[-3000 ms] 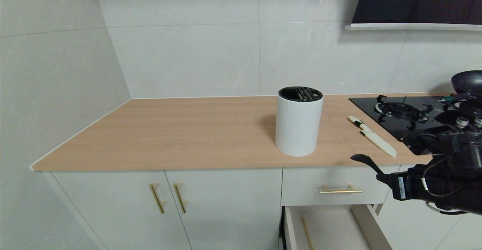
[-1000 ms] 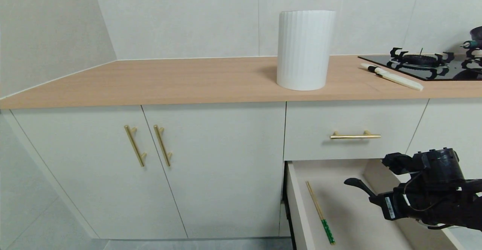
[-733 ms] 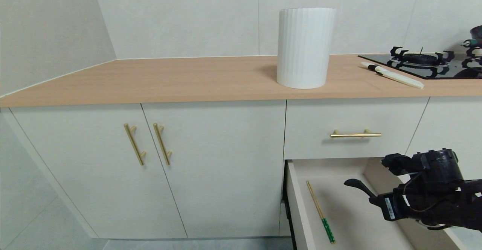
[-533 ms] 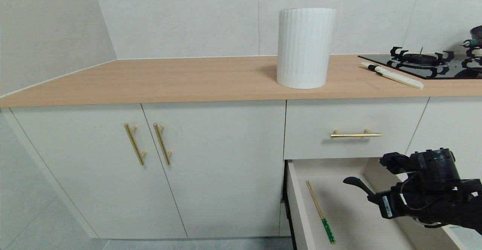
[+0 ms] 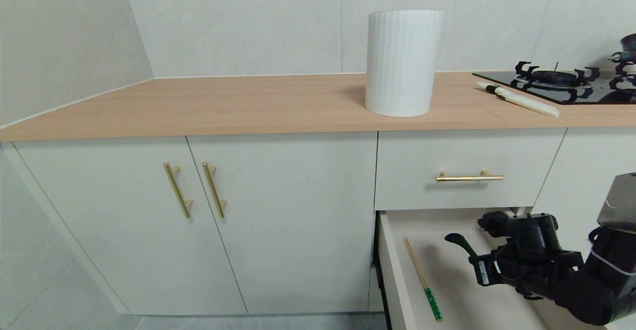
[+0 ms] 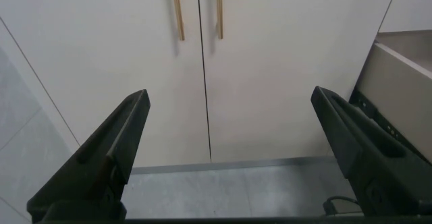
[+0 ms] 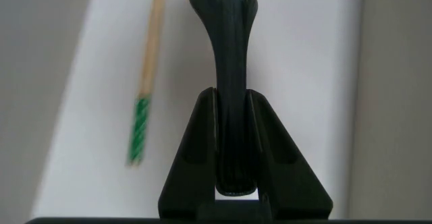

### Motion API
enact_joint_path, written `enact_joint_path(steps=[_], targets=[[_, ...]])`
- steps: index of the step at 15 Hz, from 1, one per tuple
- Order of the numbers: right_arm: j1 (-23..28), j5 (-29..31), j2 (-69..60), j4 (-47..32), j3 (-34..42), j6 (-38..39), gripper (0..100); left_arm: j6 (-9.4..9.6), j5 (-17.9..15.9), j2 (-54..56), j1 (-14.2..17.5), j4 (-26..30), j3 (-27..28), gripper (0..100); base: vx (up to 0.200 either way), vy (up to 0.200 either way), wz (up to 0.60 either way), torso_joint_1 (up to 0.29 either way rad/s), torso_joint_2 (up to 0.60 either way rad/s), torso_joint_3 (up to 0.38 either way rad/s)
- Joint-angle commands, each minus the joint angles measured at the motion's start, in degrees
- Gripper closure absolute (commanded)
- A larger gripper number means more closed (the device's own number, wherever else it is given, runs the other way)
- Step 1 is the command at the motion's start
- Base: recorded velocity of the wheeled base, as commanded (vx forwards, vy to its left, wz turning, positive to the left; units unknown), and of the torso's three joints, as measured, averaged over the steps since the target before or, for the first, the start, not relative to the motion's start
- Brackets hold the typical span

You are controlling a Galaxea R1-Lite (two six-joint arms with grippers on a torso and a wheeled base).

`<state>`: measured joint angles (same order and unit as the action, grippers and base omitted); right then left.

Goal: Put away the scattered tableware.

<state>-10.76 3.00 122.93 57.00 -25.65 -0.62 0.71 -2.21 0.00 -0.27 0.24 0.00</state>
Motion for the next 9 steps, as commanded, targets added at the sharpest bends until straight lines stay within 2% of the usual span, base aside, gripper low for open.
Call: enact_joint_path(steps=[1,9], targets=[[0.04,0.78,8.64,2.41,-0.72,-0.08,100,0.0,0.01,0.0,0.0,0.02,0.0,0,0.0,0.0,0.0,0.0,0.0,0.0],[0.22,0.87,14.09,2.06,-5.99,0.01,100,0.0,0.01,0.0,0.0,0.02,0.0,0,0.0,0.0,0.0,0.0,0.0,0.0]])
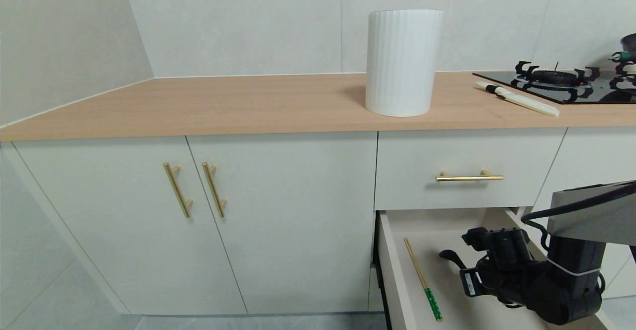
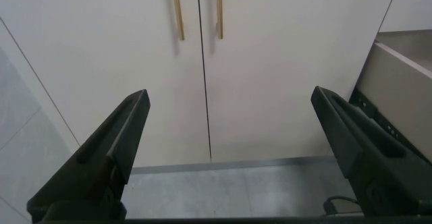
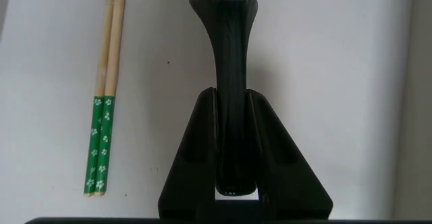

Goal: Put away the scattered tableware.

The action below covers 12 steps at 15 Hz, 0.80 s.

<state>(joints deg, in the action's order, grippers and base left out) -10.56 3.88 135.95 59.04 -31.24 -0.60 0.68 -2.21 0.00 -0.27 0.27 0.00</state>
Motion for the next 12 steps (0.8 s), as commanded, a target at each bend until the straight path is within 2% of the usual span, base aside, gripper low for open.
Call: enact_joint_path(steps=[1,3,4,9,12], targets=[[0.01,-0.01,1.07,0.02,-0.4,-0.02,100,0.02,0.01,0.0,0.0,0.0,0.0,0,0.0,0.0,0.0,0.0,0.0,0.0],[0.19,-0.01,1.16,-0.15,-1.01,-0.02,100,0.02,0.01,0.0,0.0,0.0,0.0,0,0.0,0.0,0.0,0.0,0.0,0.0],[0.36,-0.01,1.25,-0.15,-1.1,-0.02,0,0.02,0.01,0.0,0.0,0.0,0.0,0,0.0,0.0,0.0,0.0,0.0,0.0],[0.8,-0.01,0.81,0.02,-0.66,0.51,0,0.02,0.01,0.0,0.0,0.0,0.0,0,0.0,0.0,0.0,0.0,0.0,0.0],[0.89,-0.01,-3.94,0.29,2.15,1.92,0,0.02,0.01,0.0,0.0,0.0,0.0,0,0.0,0.0,0.0,0.0,0.0,0.0]])
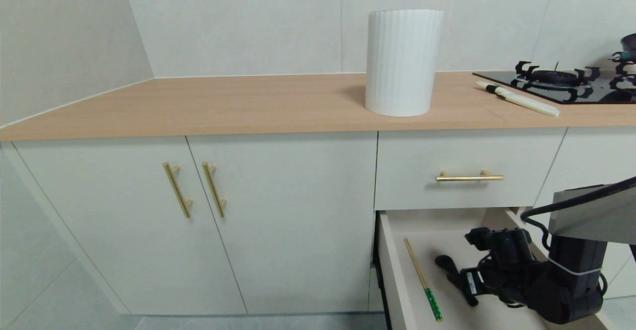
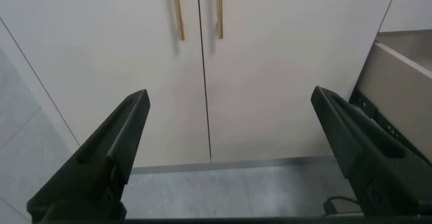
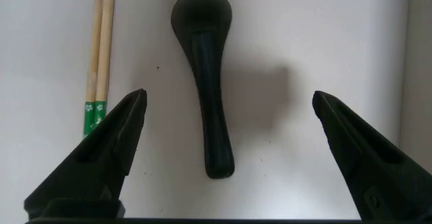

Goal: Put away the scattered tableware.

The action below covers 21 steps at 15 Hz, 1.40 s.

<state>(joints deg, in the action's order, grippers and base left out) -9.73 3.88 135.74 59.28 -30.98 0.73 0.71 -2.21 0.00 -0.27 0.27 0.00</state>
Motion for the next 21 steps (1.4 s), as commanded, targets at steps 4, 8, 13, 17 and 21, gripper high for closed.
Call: enact_joint_path(steps=[4,8,13,17,21], targets=[[0.06,-2.82,-18.5,-1.01,8.83,0.94,0,0.0,0.01,0.0,0.0,0.0,0.0,0,0.0,0.0,0.0,0.0,0.0,0.0],[-1.35,-6.6,-31.24,-11.65,9.27,0.85,0,0.0,0.01,0.0,0.0,0.0,0.0,0,0.0,0.0,0.0,0.0,0.0,0.0],[-2.23,-13.37,-42.84,-25.97,8.3,0.15,0,0.0,0.01,0.0,0.0,0.0,0.0,0,-0.08,0.0,0.0,-0.001,0.0,0.0],[-4.42,-16.53,-49.08,-35.03,8.56,-4.42,0,-0.18,0.01,0.0,0.0,0.0,0.0,0,-0.2,0.0,0.0,0.002,0.0,0.005],[-6.8,-19.52,-53.13,-47.07,8.39,-10.49,0,-0.18,0.01,0.0,0.0,0.0,0.0,0,-0.1,0.0,0.0,0.002,0.0,0.002]])
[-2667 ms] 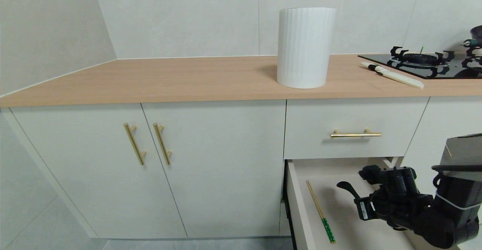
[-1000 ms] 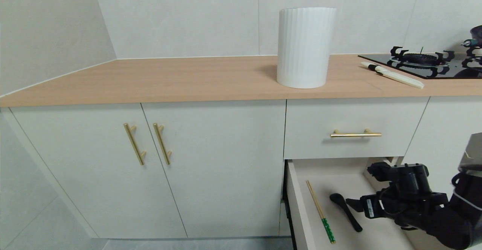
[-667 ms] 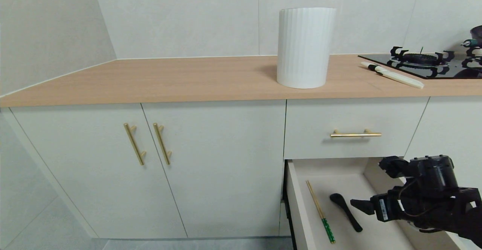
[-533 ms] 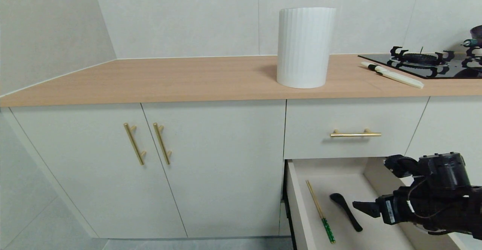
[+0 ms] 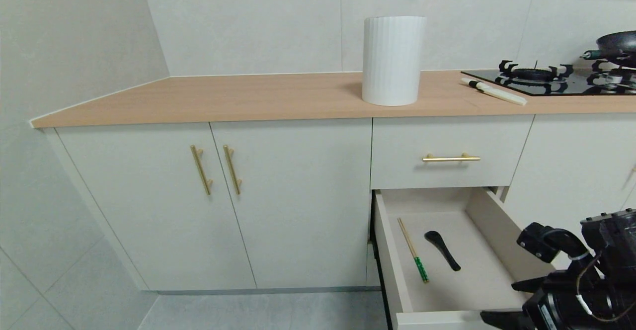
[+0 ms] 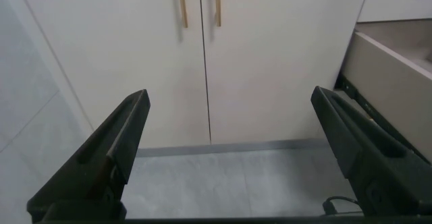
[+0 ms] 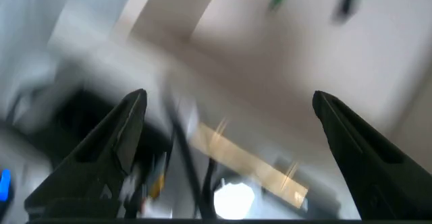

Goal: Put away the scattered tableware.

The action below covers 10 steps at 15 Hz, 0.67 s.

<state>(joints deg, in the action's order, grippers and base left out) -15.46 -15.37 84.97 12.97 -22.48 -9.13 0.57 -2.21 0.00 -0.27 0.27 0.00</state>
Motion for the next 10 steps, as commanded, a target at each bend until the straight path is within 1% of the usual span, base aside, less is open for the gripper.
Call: enact_joint_path(steps=[1,2,5,10], targets=[[-1.33,-0.8,-2.35,-2.34,-0.02,-2.47,0,0.04,0.01,0.0,0.0,0.0,0.0,0,0.0,0.0,0.0,0.0,0.0,0.0],[-1.42,-2.29,-2.61,-4.18,0.16,-4.67,0,0.04,0.01,0.0,0.0,0.0,0.0,0,0.0,0.0,0.0,0.0,0.0,0.0],[-3.7,-2.65,-2.26,-8.66,-0.02,-5.37,0,-0.05,0.01,0.0,0.0,0.0,0.0,0,0.0,0.0,0.0,0.0,0.0,0.0],[-4.67,-1.77,2.13,-9.02,-0.2,-5.28,0,0.04,0.01,0.0,0.0,0.0,0.0,0,0.0,0.0,0.0,0.0,0.0,0.0]])
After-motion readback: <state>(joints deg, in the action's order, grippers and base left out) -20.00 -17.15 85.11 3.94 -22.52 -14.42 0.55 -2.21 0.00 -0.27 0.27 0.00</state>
